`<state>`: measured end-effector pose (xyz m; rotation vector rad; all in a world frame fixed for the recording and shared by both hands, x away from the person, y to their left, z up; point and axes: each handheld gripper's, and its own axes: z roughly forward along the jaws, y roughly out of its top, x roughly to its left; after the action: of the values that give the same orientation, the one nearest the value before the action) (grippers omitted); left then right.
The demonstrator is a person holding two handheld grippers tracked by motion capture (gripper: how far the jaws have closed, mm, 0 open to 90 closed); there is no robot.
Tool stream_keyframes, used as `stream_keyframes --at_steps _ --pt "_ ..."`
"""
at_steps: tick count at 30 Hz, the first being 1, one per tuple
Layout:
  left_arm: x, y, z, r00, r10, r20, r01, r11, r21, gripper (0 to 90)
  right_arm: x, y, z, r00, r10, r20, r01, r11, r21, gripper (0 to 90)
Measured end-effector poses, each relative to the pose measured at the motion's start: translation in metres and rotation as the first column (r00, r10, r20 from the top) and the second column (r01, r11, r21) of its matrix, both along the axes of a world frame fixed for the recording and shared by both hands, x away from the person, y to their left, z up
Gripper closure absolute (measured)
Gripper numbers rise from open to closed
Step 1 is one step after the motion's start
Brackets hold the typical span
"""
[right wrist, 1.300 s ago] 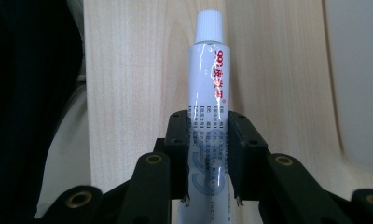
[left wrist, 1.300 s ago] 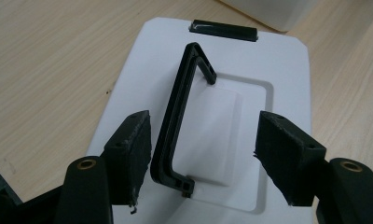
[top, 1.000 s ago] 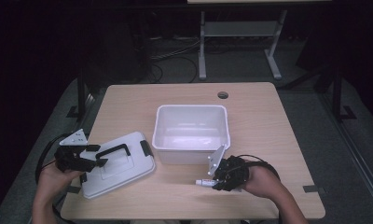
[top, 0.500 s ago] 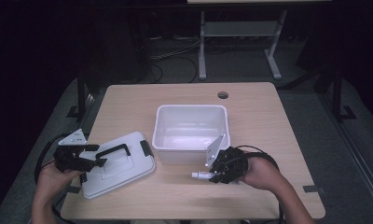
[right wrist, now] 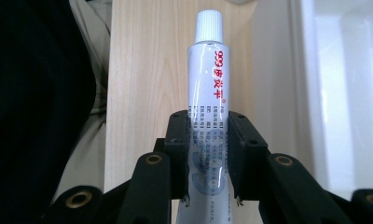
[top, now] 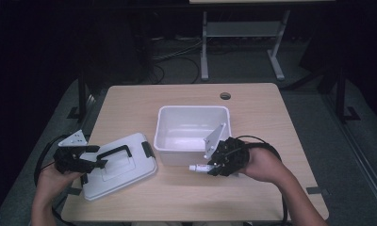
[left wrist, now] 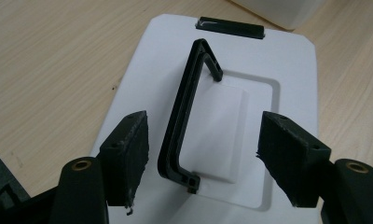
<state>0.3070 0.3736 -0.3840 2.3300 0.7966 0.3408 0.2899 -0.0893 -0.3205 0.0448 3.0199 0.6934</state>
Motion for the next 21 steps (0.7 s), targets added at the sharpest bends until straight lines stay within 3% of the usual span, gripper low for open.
stream_keyframes --at_steps 6,21 --pt "0.0 0.0 -0.001 1.0 0.0 -0.001 0.0 1.0 0.008 32.7 0.005 0.003 0.013 1.0 0.005 0.002 -0.005 1.0 0.013 71.2" --pt "0.0 0.001 0.0 1.0 0.008 0.002 -0.008 0.9999 0.01 32.1 0.021 0.012 0.027 0.9999 0.01 0.011 -0.01 1.0 -0.001 71.2"
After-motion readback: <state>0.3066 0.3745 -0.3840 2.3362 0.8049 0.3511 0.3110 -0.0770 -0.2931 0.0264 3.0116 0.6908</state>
